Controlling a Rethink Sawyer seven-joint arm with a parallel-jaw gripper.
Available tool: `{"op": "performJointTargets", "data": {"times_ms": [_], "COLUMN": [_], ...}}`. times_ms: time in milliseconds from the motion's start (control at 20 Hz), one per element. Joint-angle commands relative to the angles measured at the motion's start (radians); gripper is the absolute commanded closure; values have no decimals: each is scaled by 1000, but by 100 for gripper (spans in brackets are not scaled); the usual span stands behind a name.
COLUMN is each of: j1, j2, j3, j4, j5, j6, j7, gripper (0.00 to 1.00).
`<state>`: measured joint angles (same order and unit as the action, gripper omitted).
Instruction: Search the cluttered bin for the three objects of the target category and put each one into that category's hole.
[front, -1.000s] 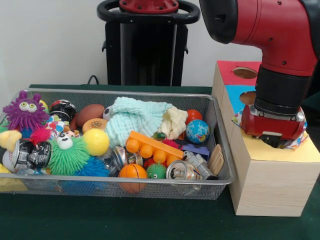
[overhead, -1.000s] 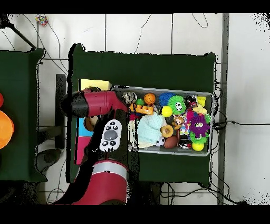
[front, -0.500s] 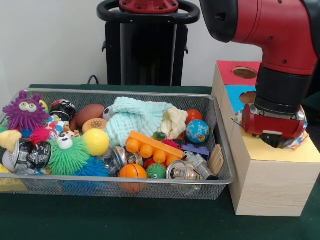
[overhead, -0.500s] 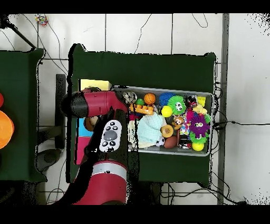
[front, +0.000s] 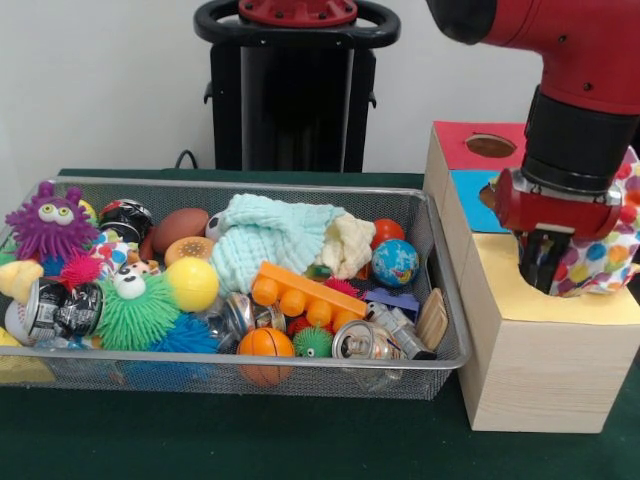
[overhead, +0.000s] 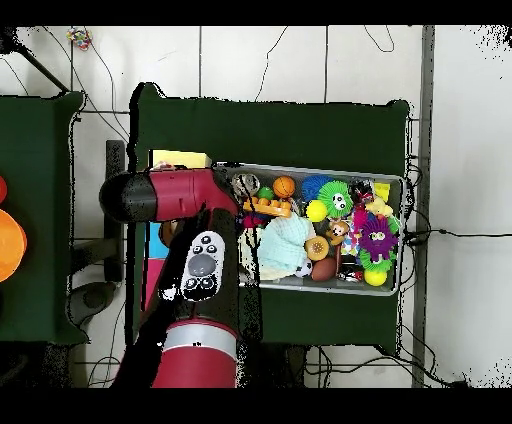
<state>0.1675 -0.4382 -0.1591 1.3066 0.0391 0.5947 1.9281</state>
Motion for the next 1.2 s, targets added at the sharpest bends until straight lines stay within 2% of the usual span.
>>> {"op": "performJointTargets", "data": {"times_ms": [50, 500, 800, 1200], "j1": [-2, 1, -7, -27], "j2": [-46, -33, -22, -32], "j3": [48, 43, 47, 60], "j4": [76, 64, 82, 99], "j5": [-44, -57, -63, -81], "j6": [158, 150, 96, 81], "j7": [15, 31, 43, 27], "gripper": [100, 100, 100, 100]}}
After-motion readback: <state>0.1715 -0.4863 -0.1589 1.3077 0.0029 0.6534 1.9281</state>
